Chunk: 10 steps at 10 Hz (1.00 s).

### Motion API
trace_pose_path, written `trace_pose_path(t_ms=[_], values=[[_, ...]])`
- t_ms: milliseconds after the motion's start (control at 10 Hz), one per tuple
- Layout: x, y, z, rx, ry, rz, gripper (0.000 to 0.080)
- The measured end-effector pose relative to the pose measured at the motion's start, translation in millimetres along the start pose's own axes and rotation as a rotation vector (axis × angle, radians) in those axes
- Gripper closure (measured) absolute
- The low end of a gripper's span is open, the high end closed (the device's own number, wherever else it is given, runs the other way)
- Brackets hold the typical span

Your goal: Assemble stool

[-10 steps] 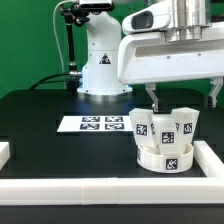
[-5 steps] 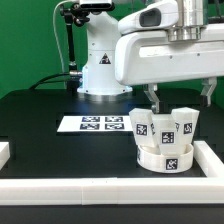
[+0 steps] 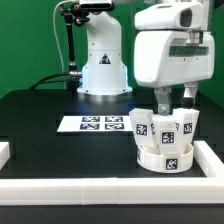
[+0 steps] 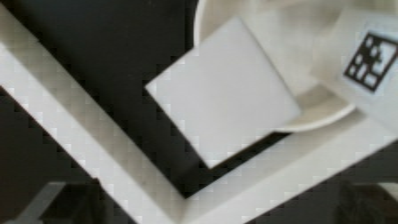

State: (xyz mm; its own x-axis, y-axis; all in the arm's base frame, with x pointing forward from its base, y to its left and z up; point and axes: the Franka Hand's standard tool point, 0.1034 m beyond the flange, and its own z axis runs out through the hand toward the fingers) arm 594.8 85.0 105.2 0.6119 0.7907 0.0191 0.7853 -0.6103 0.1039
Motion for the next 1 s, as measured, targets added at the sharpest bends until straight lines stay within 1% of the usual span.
trace_pose_path(t_ms=[100,800,1000], values=[[0.4,-3.9,3.7,-0.008,-0.019,-0.06,0.0151],[-5.9,2.1,5.5,-0.023,-0.051,-0.512,0.0151],[-7.6,1.6,8.7,-0.021,-0.06,-0.544,0.0151]])
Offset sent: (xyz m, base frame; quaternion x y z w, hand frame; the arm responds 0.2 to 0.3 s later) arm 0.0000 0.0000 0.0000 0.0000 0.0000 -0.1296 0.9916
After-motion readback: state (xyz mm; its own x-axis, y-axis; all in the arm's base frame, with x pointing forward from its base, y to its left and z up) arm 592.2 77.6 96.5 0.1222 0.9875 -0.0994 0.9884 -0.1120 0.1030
